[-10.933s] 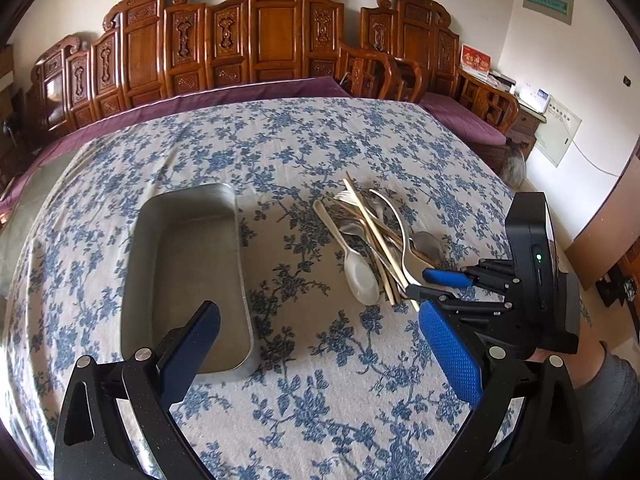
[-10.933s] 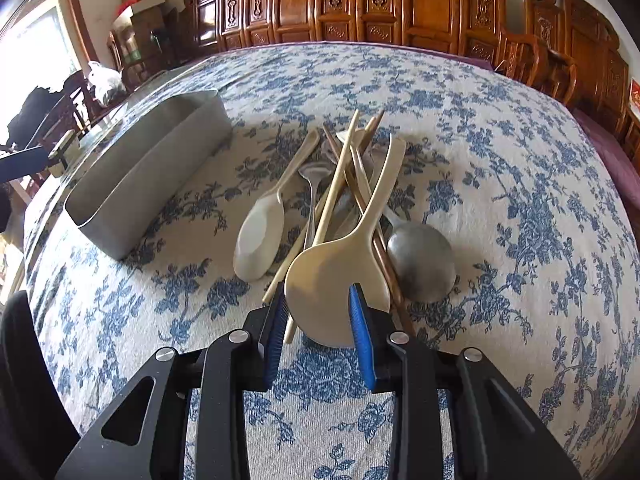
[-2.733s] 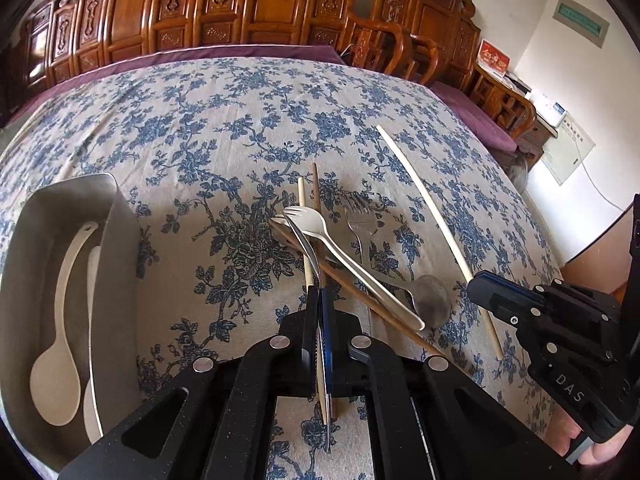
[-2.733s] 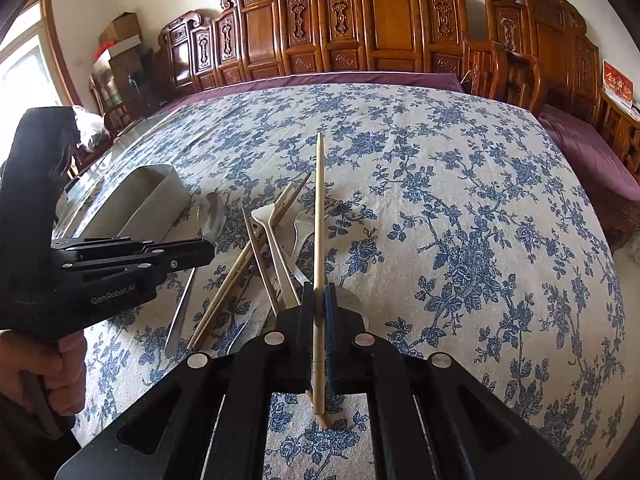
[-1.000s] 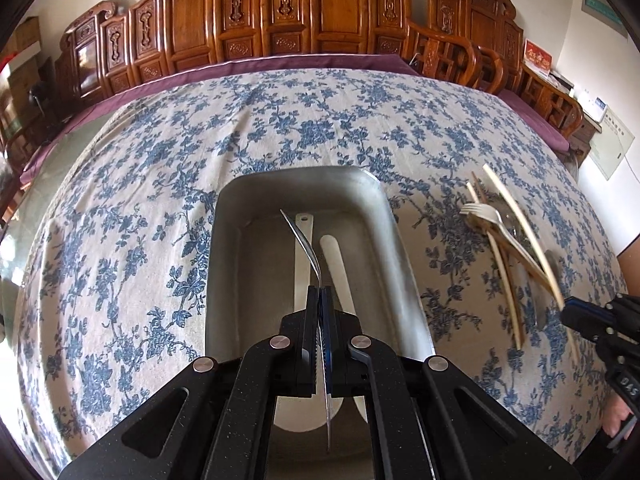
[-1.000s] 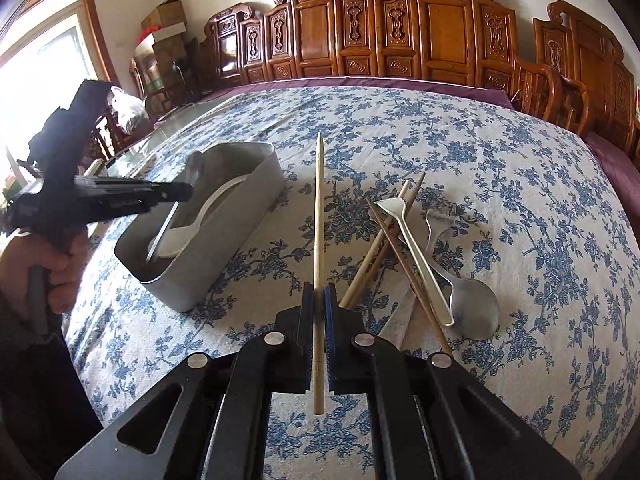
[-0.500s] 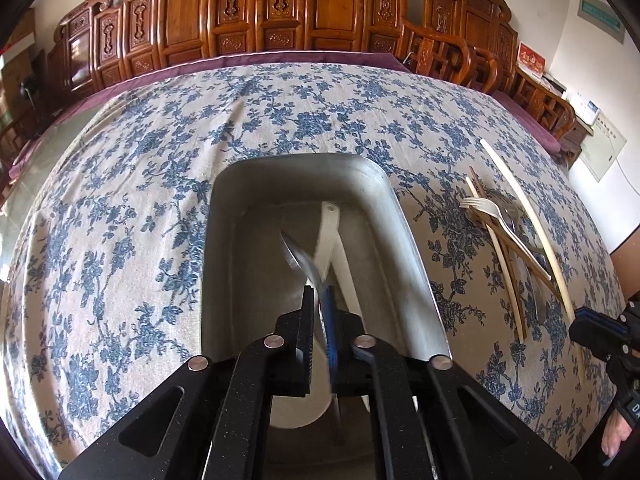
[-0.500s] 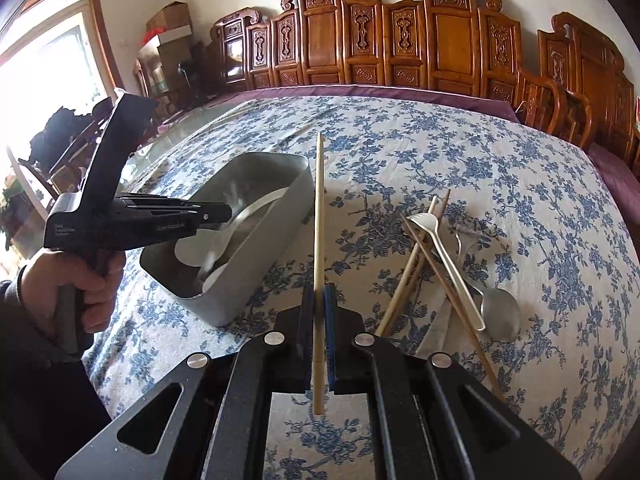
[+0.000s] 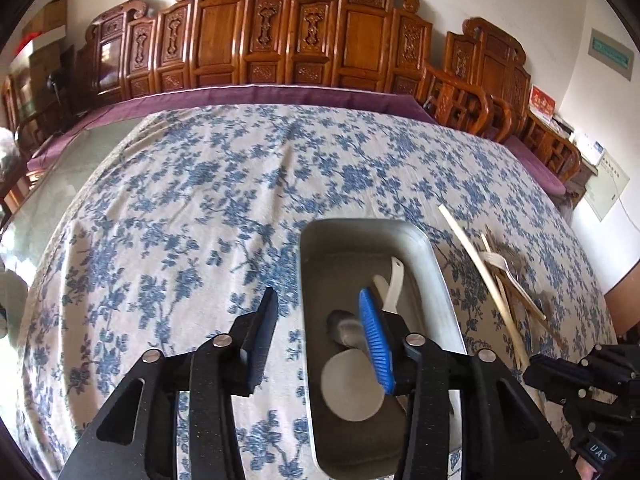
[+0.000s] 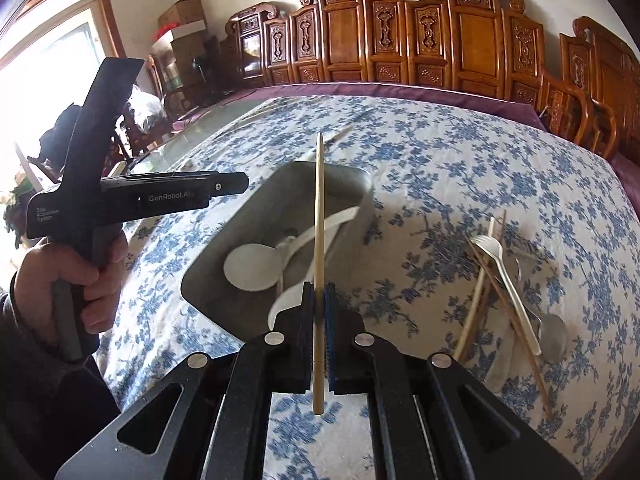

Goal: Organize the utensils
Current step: 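Lower the chopstick into the tray and open the right tool, then return the right tool to the pile and grasp another wooden chopstick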

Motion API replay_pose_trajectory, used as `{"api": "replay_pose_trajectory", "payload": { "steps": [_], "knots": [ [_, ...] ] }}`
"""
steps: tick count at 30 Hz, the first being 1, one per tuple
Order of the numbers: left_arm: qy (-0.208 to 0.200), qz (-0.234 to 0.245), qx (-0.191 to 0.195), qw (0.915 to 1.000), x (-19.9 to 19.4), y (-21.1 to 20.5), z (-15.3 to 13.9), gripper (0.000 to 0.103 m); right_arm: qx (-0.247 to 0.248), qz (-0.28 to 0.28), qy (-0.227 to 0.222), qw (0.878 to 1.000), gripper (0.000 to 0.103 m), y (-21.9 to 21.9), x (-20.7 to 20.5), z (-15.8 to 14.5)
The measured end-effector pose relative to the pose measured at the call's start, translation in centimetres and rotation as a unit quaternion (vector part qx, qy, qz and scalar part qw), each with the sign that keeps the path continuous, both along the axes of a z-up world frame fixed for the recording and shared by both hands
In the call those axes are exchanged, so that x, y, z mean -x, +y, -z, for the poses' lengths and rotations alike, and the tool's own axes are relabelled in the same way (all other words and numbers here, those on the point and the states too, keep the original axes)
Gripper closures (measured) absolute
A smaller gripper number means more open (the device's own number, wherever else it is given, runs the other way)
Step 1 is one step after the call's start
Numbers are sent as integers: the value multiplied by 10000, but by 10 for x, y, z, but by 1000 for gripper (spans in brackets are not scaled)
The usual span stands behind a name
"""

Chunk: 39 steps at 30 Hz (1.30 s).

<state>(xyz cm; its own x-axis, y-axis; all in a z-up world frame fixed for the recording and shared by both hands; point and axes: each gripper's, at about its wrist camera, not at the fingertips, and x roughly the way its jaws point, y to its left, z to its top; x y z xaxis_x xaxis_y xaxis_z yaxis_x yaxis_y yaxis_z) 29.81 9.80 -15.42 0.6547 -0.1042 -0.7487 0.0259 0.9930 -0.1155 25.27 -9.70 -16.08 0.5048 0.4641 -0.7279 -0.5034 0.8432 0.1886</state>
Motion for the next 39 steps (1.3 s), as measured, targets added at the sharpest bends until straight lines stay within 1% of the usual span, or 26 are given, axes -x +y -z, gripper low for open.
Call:
{"api": "replay_pose_trajectory", "payload": {
  "steps": [1, 3, 5, 10, 14, 18, 20, 26, 34, 39],
  "knots": [
    [-8, -43, 18, 10000, 0, 4, -1, 53, 6, -30, -5, 10000, 97, 7, -1, -1],
    [-41, -145, 79, 9999, 0, 13, -5, 49, 39, -67, -10, 10000, 97, 18, -4, -2],
    [-59, -219, 115, 9997, 0, 21, -7, 40, 36, -92, 14, 10000, 97, 26, -7, -1],
    [-92, -419, 108, 9990, -1, 38, -9, 32, 43, -83, 135, 9999, 97, 47, -18, 5],
    [-107, -530, 37, 9985, -2, 46, -10, 29, 25, -6, 300, 9995, 97, 57, -28, 16],
    [-103, -587, -29, 9982, -3, 50, -9, 27, 105, 76, 461, 9989, 97, 66, -35, 31],
    [-103, -593, -30, 9982, -4, 51, -9, 23, 107, 98, 542, 9984, 97, 68, -38, 37],
    [-100, -555, -32, 9984, -4, 49, -8, 23, 107, 96, 616, 9980, 96, 72, -40, 47],
    [-66, -499, -6, 9987, -3, 45, -7, 23, -107, -101, 373, 9992, 96, 63, -35, 34],
    [-73, -395, 16, 9992, -1, 35, -8, 23, -14, -69, 18, 10000, 96, 33, -23, 18]
  ]
}}
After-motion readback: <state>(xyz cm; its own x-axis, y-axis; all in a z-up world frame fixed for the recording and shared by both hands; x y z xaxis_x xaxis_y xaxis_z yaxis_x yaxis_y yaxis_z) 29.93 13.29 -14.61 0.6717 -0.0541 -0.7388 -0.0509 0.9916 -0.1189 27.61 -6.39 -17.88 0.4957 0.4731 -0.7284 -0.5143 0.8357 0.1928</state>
